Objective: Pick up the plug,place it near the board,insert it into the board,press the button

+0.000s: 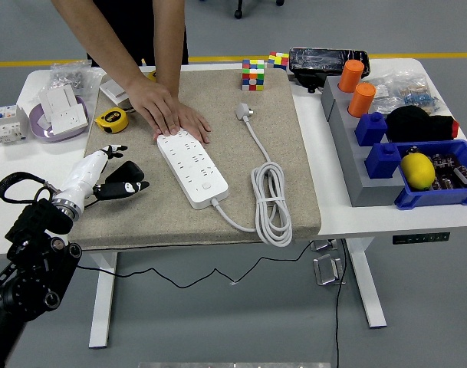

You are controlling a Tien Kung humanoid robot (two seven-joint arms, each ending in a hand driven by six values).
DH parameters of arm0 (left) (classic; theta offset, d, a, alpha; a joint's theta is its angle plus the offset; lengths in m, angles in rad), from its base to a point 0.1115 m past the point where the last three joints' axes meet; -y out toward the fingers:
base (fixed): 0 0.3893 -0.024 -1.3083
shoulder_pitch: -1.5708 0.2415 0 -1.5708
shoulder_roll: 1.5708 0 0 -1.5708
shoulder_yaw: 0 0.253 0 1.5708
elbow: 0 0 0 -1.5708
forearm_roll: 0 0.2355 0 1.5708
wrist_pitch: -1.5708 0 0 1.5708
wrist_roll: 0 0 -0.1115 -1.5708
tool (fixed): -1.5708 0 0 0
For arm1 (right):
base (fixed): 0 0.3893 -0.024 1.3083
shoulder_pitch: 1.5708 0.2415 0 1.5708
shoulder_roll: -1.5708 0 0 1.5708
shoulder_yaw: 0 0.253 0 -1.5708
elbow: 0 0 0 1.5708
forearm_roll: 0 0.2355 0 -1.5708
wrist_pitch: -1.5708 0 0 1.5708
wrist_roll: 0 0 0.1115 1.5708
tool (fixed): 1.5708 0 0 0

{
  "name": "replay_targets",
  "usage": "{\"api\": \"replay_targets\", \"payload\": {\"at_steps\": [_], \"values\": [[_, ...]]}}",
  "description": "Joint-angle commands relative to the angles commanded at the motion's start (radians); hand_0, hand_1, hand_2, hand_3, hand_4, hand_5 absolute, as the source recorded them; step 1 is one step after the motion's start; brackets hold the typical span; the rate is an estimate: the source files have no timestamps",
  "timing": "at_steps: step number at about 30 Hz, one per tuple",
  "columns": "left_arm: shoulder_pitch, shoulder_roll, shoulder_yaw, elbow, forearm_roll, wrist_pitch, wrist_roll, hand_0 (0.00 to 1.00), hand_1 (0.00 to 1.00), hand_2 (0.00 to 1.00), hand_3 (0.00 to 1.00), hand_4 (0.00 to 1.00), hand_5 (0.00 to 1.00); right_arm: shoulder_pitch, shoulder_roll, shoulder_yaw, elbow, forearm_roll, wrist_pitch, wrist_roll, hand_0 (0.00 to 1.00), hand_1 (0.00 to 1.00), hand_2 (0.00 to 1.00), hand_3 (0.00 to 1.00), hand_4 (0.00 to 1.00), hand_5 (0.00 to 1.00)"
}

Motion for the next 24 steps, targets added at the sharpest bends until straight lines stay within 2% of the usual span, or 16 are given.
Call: {"api": "replay_targets", "payload": {"at_steps": [5, 6, 11, 12, 14, 17, 18, 23, 24], "values": [[-0.005, -0.003, -0.003, 0.019, 0.000, 0.025, -0.002, 0.729, 0.816, 0.774, 0.842, 0.998, 0.489, -0.001, 0.000, -0.001, -0.001, 0.005, 0.000, 0.001, 0.785, 0.738, 0.732, 0.755, 0.998, 0.998], [-0.005, -0.004, -0.004, 0.020, 0.000, 0.027, -0.003, 0.711, 0.744, 0.607, 0.661, 0.998, 0.478, -0.001, 0.000, -0.001, -0.001, 0.005, 0.000, 0.001, 0.784, 0.739, 0.732, 0.755, 0.998, 0.998], [-0.006, -0.006, -0.005, 0.028, 0.000, 0.040, -0.007, 0.711, 0.744, 0.607, 0.661, 0.998, 0.478, -0.001, 0.001, 0.000, -0.001, 0.004, 0.000, 0.001, 0.784, 0.739, 0.732, 0.755, 0.998, 0.998], [-0.007, -0.006, -0.005, 0.029, 0.000, 0.042, -0.008, 0.679, 0.697, 0.541, 0.582, 0.998, 0.471, -0.001, 0.001, 0.000, -0.001, 0.004, 0.000, 0.001, 0.784, 0.739, 0.732, 0.755, 0.998, 0.998], [-0.010, -0.006, -0.007, 0.034, 0.000, 0.045, -0.009, 0.679, 0.697, 0.541, 0.582, 0.998, 0.471, -0.001, 0.001, 0.000, -0.001, 0.004, -0.001, 0.001, 0.784, 0.739, 0.732, 0.755, 0.998, 0.998], [-0.014, -0.007, -0.008, 0.041, 0.000, 0.037, -0.010, 0.679, 0.697, 0.541, 0.582, 0.998, 0.471, 0.000, 0.001, 0.000, -0.001, 0.004, -0.001, 0.001, 0.784, 0.739, 0.732, 0.755, 0.998, 0.998], [-0.015, -0.007, -0.007, 0.043, 0.000, 0.035, -0.010, 0.643, 0.681, 0.513, 0.536, 0.998, 0.452, 0.000, 0.001, 0.001, -0.001, 0.004, -0.001, 0.001, 0.785, 0.739, 0.732, 0.755, 0.998, 0.998], [-0.023, -0.007, -0.008, 0.060, 0.000, 0.026, -0.007, 0.643, 0.681, 0.513, 0.536, 0.998, 0.452, 0.001, 0.001, 0.001, -0.001, 0.004, -0.001, 0.001, 0.785, 0.739, 0.732, 0.755, 0.998, 0.998], [-0.024, -0.007, -0.008, 0.064, 0.000, 0.028, -0.008, 0.608, 0.653, 0.473, 0.493, 0.998, 0.374, 0.001, 0.001, 0.001, -0.001, 0.004, -0.001, 0.001, 0.785, 0.739, 0.731, 0.755, 0.998, 0.998]]}}
